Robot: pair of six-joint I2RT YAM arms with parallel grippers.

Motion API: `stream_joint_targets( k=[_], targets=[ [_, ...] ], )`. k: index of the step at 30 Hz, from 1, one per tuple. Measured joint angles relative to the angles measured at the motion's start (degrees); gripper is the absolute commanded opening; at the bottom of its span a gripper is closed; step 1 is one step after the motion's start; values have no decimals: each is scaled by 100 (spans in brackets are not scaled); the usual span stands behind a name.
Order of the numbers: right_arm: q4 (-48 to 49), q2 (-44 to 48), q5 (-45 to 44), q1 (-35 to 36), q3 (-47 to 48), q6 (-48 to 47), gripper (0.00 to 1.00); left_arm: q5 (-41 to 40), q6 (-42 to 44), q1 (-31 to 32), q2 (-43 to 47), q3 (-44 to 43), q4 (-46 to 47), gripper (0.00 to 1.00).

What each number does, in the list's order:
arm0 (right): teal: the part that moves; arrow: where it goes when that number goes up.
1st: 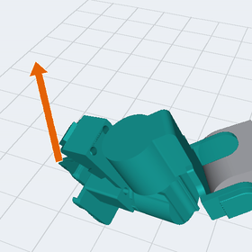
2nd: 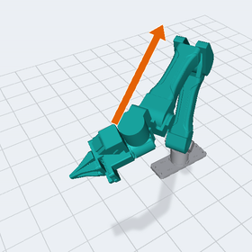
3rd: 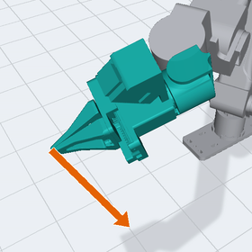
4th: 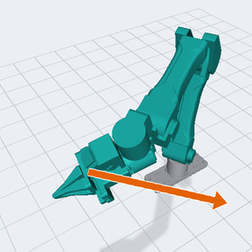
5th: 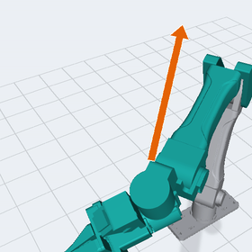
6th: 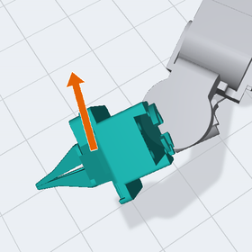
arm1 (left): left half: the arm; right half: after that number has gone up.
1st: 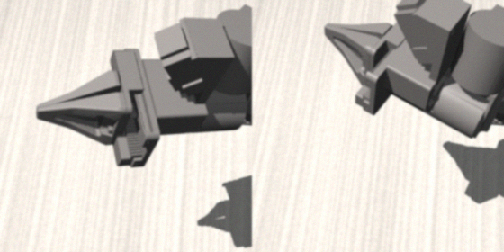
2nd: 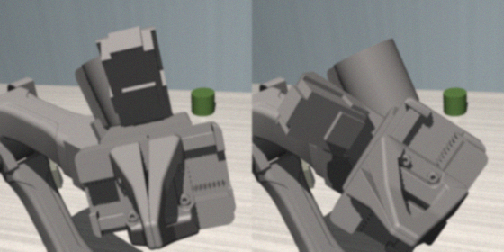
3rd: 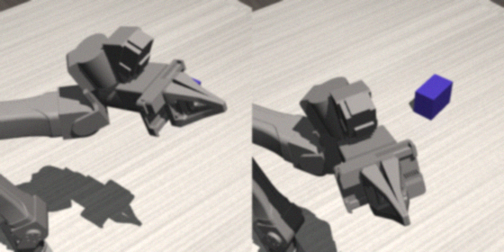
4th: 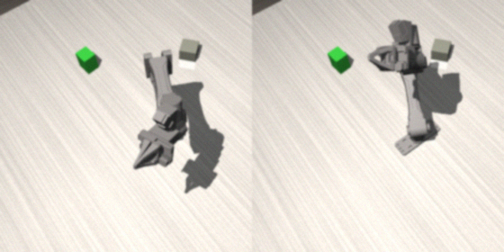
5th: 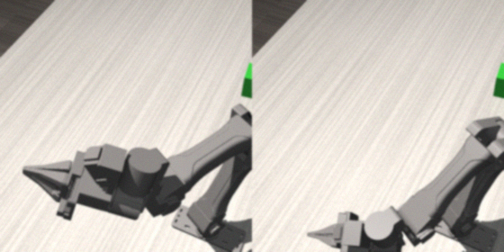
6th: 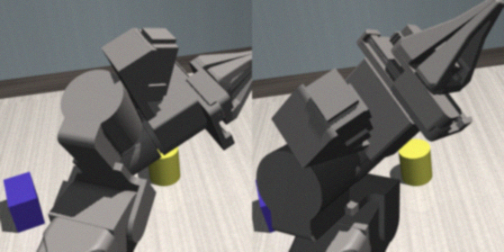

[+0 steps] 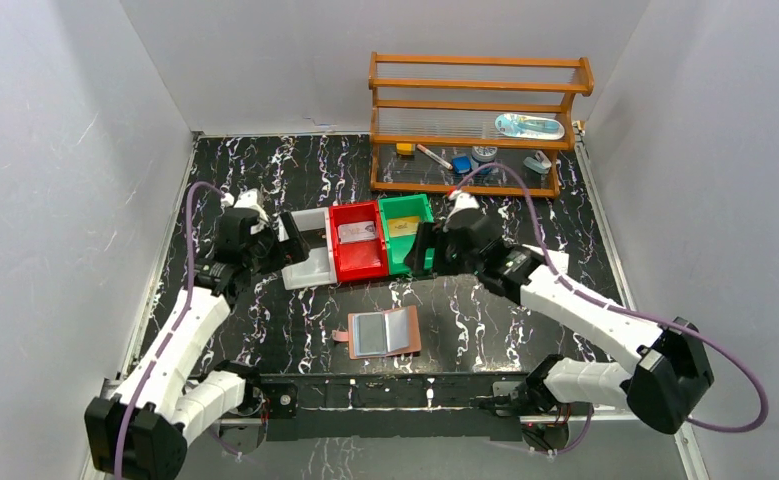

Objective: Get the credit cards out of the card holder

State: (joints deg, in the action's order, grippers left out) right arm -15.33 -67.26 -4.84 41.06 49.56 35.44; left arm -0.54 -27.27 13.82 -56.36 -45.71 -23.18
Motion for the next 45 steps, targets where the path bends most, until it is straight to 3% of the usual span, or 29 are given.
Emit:
stream_joint_targets(
  k=[7, 13, 19, 36, 45],
  targets=[
    [-317, -570, -1231, 1934, 160, 901, 85, -61, -133, -13, 682, 216, -260, 98],
    [-852, -1604, -2210, 2874, 769, 1593, 81, -249, -186, -15, 1152, 343, -396, 98],
    [-890, -2157, -2439, 3182, 1097, 1897, 74, -402, -249, -15, 1510, 566, -546, 98],
    [-1700, -3792, -2612, 3504, 2100, 2538, 70, -704, -258, -17, 1609, 566, -647, 98],
    [-1856, -3978, -2693, 3521, 2227, 2726, 53, -704, -258, -17, 1617, 566, -688, 98]
  ],
)
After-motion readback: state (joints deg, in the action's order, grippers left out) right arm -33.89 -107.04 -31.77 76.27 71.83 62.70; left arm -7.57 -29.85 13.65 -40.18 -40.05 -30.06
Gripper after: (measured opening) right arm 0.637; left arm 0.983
